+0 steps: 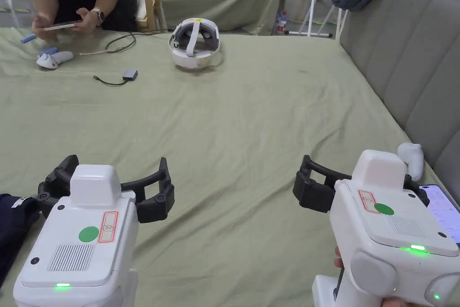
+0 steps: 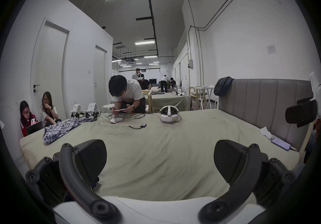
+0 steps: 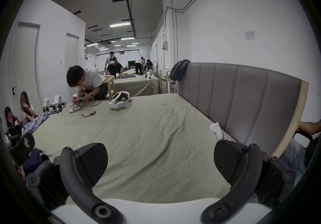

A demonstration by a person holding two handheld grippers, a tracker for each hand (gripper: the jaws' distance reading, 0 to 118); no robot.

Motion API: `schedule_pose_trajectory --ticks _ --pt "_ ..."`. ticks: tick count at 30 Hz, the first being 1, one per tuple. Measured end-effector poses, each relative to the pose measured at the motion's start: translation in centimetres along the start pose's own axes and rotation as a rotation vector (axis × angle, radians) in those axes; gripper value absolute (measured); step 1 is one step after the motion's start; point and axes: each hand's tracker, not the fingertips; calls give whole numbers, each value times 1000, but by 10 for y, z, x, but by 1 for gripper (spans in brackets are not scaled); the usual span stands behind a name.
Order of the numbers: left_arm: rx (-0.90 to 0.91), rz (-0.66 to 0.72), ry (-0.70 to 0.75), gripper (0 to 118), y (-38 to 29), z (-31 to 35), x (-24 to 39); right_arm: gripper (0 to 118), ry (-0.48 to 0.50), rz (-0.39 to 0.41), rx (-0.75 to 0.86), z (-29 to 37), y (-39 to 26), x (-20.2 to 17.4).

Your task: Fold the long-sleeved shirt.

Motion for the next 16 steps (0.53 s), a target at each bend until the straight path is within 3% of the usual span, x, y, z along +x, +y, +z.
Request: schedule_pose_trajectory --ticks 5,13,16 --pt "3 -3 -4 111 2 -1 1 118 -7 48 -16 1 0 -5" --pt "8 0 -9 111 4 -1 1 118 86 -5 130 5 -10 11" --pt "6 5 -8 111 4 -1 1 118 50 87 186 4 -14 8"
